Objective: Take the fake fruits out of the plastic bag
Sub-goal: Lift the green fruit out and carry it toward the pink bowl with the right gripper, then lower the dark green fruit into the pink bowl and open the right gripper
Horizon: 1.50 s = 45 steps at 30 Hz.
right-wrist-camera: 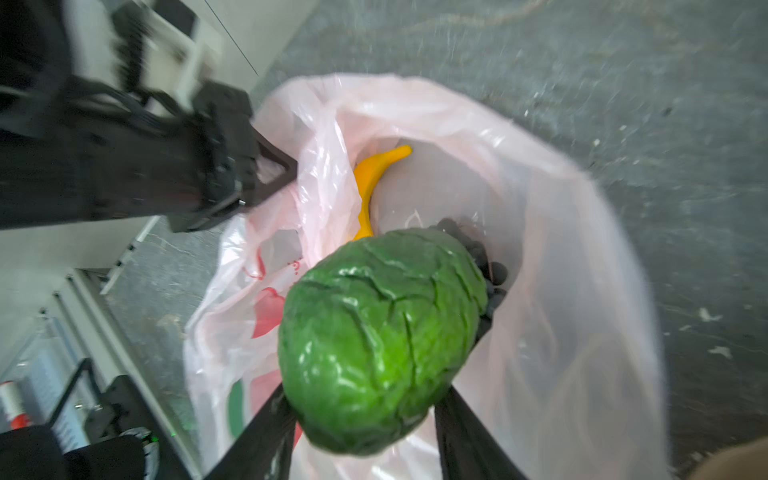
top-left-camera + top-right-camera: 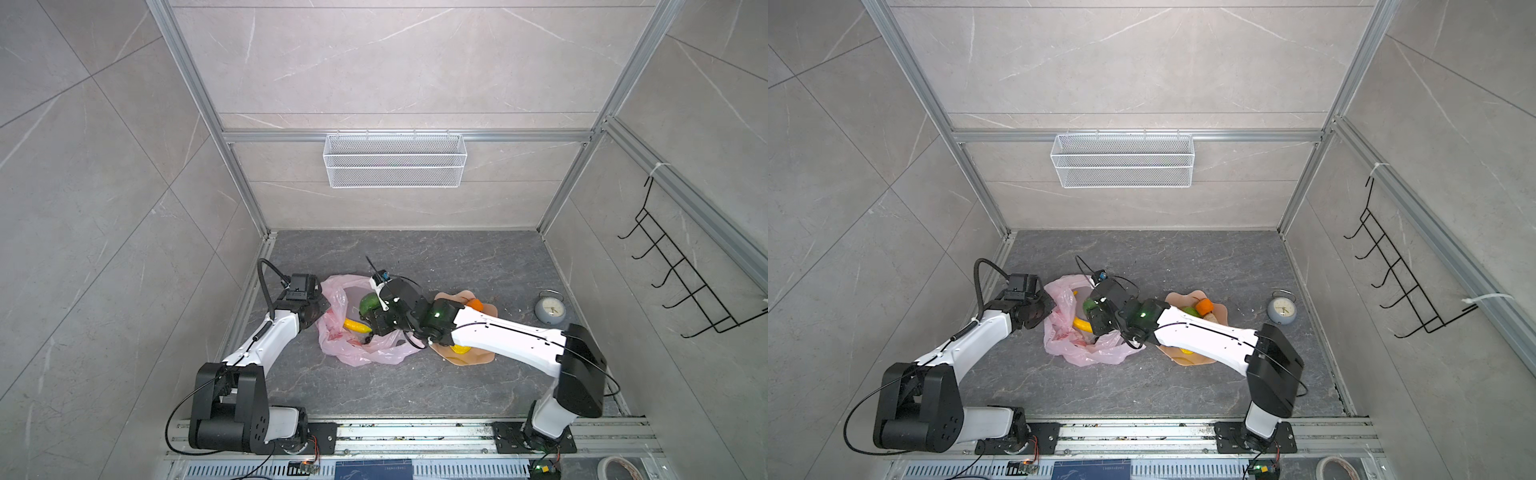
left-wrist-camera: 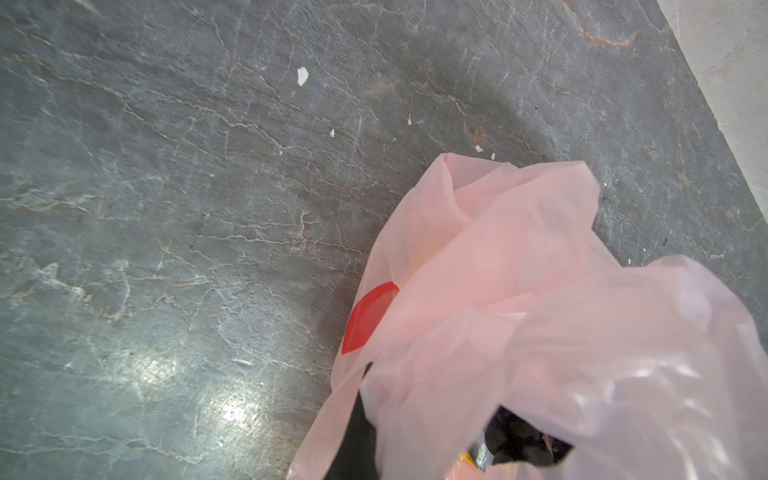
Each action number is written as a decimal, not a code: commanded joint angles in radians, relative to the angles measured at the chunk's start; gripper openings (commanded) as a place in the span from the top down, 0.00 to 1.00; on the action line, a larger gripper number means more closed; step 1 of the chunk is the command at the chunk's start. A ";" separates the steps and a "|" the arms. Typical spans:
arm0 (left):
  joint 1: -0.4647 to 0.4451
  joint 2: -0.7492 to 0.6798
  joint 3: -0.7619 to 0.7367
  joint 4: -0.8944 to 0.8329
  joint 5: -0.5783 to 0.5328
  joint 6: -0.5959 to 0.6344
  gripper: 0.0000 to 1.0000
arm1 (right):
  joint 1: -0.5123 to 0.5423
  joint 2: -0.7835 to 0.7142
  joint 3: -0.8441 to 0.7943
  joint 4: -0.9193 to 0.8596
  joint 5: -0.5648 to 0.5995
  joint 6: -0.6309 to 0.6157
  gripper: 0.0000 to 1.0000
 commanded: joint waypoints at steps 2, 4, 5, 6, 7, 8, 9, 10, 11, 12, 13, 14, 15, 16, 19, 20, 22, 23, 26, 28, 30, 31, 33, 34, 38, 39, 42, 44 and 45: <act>-0.005 -0.026 0.045 -0.025 -0.033 0.029 1.00 | 0.004 -0.117 -0.060 -0.041 0.066 0.024 0.45; -0.005 -0.026 0.047 -0.032 -0.037 0.032 1.00 | -0.001 -0.160 -0.080 -0.074 0.110 0.029 0.45; -0.005 -0.029 0.044 -0.032 -0.038 0.032 1.00 | -0.008 -0.182 -0.096 -0.085 0.122 0.030 0.45; -0.005 -0.032 0.042 -0.032 -0.038 0.032 1.00 | -0.017 -0.202 -0.111 -0.091 0.126 0.031 0.45; -0.005 -0.035 0.038 -0.030 -0.039 0.032 1.00 | -0.033 -0.223 -0.130 -0.100 0.128 0.039 0.45; -0.004 -0.037 0.036 -0.031 -0.039 0.031 1.00 | -0.048 -0.241 -0.148 -0.105 0.127 0.046 0.45; -0.005 -0.037 0.034 -0.031 -0.039 0.032 1.00 | -0.069 -0.262 -0.169 -0.111 0.120 0.051 0.45; -0.005 -0.038 0.035 -0.033 -0.040 0.034 1.00 | -0.087 -0.282 -0.188 -0.118 0.120 0.053 0.45; -0.005 -0.039 0.034 -0.034 -0.040 0.033 1.00 | -0.100 -0.297 -0.201 -0.129 0.125 0.054 0.45; -0.005 -0.041 0.033 -0.036 -0.041 0.035 1.00 | -0.115 -0.315 -0.215 -0.146 0.130 0.056 0.45; -0.005 -0.043 0.033 -0.038 -0.043 0.036 1.00 | -0.128 -0.333 -0.228 -0.160 0.133 0.058 0.45; -0.005 -0.044 0.032 -0.040 -0.044 0.038 1.00 | -0.139 -0.353 -0.246 -0.176 0.139 0.061 0.45; -0.005 -0.047 0.030 -0.042 -0.045 0.038 1.00 | -0.148 -0.373 -0.260 -0.195 0.147 0.068 0.45; -0.005 -0.049 0.030 -0.044 -0.046 0.040 1.00 | -0.161 -0.396 -0.278 -0.223 0.152 0.081 0.45; -0.005 -0.054 0.025 -0.047 -0.049 0.044 1.00 | -0.196 -0.470 -0.330 -0.319 0.158 0.126 0.45; -0.005 -0.055 0.023 -0.047 -0.050 0.042 1.00 | -0.202 -0.491 -0.346 -0.347 0.159 0.139 0.45; -0.005 -0.055 0.018 -0.045 -0.051 0.044 1.00 | -0.211 -0.524 -0.375 -0.418 0.155 0.169 0.44; -0.005 -0.054 0.017 -0.044 -0.050 0.044 1.00 | -0.213 -0.536 -0.386 -0.447 0.156 0.188 0.44; -0.005 -0.051 0.013 -0.038 -0.047 0.046 1.00 | -0.217 -0.573 -0.431 -0.532 0.153 0.256 0.44; -0.005 -0.048 0.012 -0.036 -0.045 0.044 1.00 | -0.221 -0.596 -0.459 -0.578 0.153 0.293 0.44; -0.005 -0.049 0.009 -0.035 -0.044 0.044 1.00 | -0.227 -0.620 -0.484 -0.621 0.153 0.328 0.43; -0.005 -0.049 0.008 -0.035 -0.043 0.043 1.00 | -0.229 -0.628 -0.493 -0.637 0.151 0.343 0.43; -0.005 -0.049 0.007 -0.035 -0.044 0.046 1.00 | -0.232 -0.643 -0.514 -0.660 0.149 0.365 0.43; -0.005 -0.051 0.007 -0.035 -0.044 0.047 1.00 | -0.237 -0.645 -0.526 -0.662 0.148 0.372 0.43; -0.005 -0.049 0.007 -0.035 -0.039 0.048 1.00 | -0.239 -0.635 -0.537 -0.599 0.112 0.362 0.43; -0.005 -0.049 0.010 -0.035 -0.036 0.047 1.00 | -0.239 -0.629 -0.532 -0.584 0.106 0.360 0.44; -0.005 -0.054 0.015 -0.040 -0.032 0.049 1.00 | -0.240 -0.604 -0.512 -0.575 0.107 0.345 0.44; -0.005 -0.055 0.018 -0.048 -0.033 0.054 1.00 | -0.239 -0.592 -0.498 -0.558 0.096 0.309 0.44; -0.005 -0.057 0.019 -0.052 -0.034 0.056 1.00 | -0.238 -0.590 -0.496 -0.540 0.078 0.294 0.42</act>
